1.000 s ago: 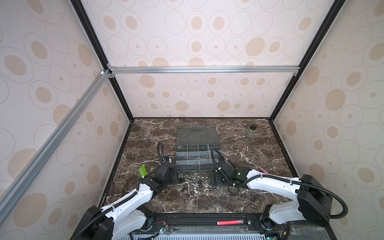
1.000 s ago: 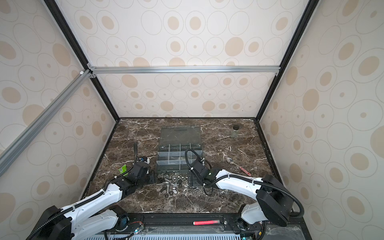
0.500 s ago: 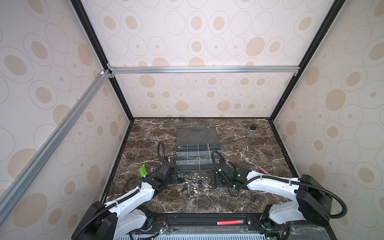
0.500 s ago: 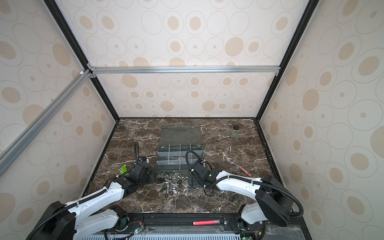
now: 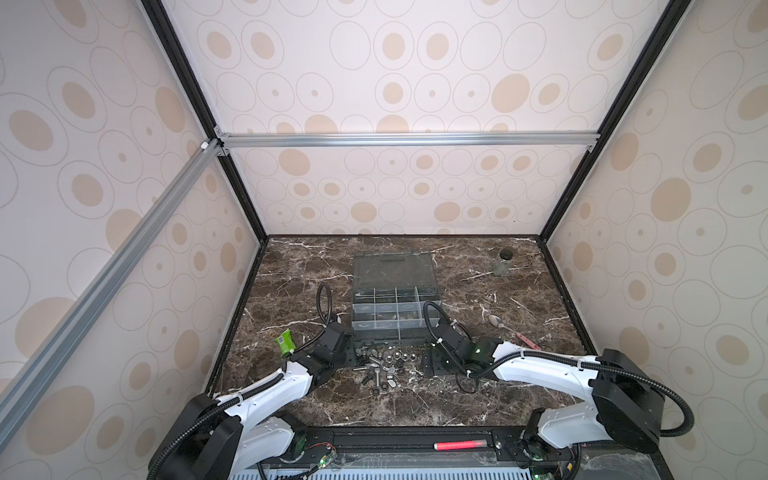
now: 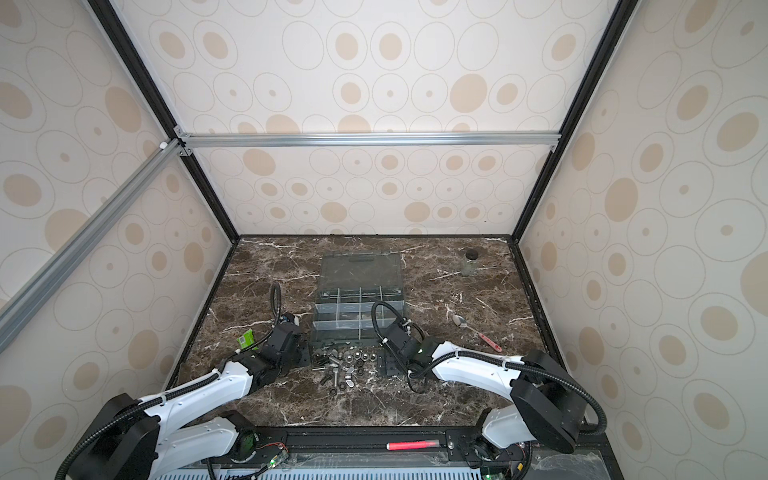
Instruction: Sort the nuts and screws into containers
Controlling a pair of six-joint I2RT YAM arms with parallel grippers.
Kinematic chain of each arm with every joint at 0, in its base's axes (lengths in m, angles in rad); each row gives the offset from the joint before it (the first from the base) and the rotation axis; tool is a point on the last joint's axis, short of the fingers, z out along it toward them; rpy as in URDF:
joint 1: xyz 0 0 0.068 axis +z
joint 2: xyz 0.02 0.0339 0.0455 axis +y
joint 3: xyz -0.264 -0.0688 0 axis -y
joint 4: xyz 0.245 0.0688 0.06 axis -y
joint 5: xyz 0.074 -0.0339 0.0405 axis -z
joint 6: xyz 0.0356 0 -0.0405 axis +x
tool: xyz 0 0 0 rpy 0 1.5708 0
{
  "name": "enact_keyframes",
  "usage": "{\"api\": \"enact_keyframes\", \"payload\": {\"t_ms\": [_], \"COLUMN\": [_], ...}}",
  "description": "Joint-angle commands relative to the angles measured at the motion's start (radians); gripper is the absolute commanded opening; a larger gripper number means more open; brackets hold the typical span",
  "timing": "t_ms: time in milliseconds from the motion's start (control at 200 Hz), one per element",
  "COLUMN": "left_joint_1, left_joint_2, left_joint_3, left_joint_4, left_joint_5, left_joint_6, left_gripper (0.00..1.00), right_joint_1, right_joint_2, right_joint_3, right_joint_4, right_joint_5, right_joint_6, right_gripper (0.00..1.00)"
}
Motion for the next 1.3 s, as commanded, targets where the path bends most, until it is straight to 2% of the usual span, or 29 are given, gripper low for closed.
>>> {"api": "enact_keyframes", "payload": {"t_ms": [0,495,1295], "left_joint_1": [-0.006,-0.007,-0.007], "left_joint_2": [0.022,0.074,0.139], "left_joint_3": [0.019,0.018,0.033], "left_joint_4": [0.024,0.08,0.094], "left_joint_5": [-0.02,-0.021,-0.054], "left_joint_6": [-0.022,-0.037,0.012], "left_gripper": [0.38,0.3,0.15], "right_joint_1": [0.011,0.011,0.013], "right_joint_2": [-0.002,0.016,0.044], "right_joint_3": [-0.005,0.002,0.032], "right_joint_4": [-0.006,-0.011,-0.032], "right_joint_5": [0.007,-0.001,-0.012], "right_joint_6": [0.02,0.022,0.017], "right_gripper": [0.95,0.95,0.95]}}
